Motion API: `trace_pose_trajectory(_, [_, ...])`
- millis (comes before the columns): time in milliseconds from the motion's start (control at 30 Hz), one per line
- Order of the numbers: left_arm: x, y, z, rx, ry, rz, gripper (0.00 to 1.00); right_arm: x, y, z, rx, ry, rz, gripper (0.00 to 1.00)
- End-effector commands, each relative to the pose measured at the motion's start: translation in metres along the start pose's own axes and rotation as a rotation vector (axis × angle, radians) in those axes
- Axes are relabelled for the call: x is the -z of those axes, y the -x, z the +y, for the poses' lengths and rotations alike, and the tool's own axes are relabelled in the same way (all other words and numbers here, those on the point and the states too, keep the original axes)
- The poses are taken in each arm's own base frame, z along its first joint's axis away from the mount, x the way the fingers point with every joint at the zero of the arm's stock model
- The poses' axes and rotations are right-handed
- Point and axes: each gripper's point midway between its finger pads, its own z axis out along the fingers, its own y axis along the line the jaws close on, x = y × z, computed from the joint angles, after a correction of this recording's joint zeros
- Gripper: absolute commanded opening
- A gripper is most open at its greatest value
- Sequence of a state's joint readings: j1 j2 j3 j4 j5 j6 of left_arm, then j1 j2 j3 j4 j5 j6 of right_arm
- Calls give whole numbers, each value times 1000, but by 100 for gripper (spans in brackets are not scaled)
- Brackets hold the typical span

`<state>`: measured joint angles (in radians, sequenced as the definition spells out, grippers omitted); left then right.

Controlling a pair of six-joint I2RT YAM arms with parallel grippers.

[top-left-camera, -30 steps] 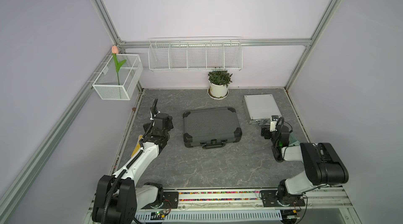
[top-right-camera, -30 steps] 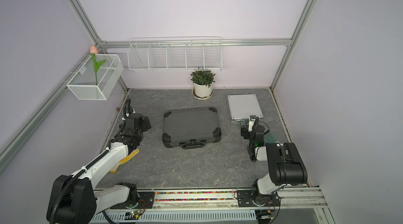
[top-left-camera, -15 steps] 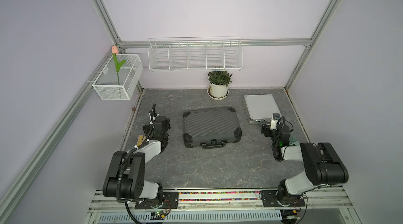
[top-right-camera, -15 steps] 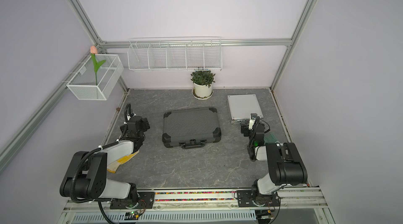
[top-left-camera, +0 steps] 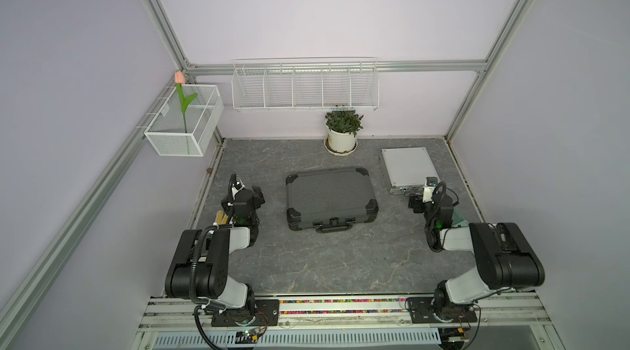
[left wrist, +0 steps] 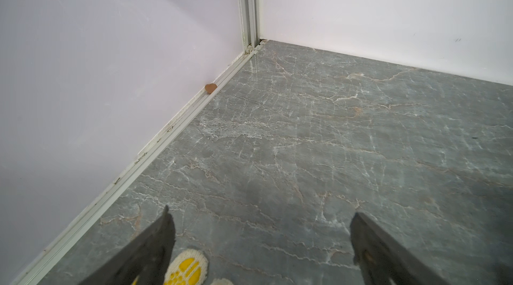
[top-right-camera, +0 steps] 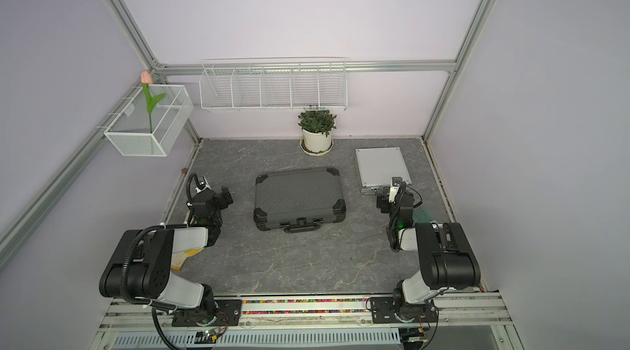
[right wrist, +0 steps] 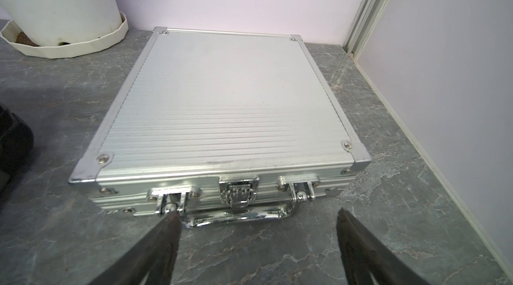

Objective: Close the poker set cases
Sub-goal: Reset both arms

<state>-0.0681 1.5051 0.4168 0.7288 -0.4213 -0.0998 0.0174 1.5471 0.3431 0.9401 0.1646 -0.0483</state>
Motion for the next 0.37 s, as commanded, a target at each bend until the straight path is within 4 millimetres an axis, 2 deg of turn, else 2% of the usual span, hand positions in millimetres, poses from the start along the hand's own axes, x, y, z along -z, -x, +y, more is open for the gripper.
trace_pose_trajectory(0, [0,16,-6,13,-26,-53,100,-2,9,0,-19,-7,-32,89])
trace_pose_trajectory(333, [0,14,-6,15,-24,-40,100,-1,9,1,-15,-2,-32,89])
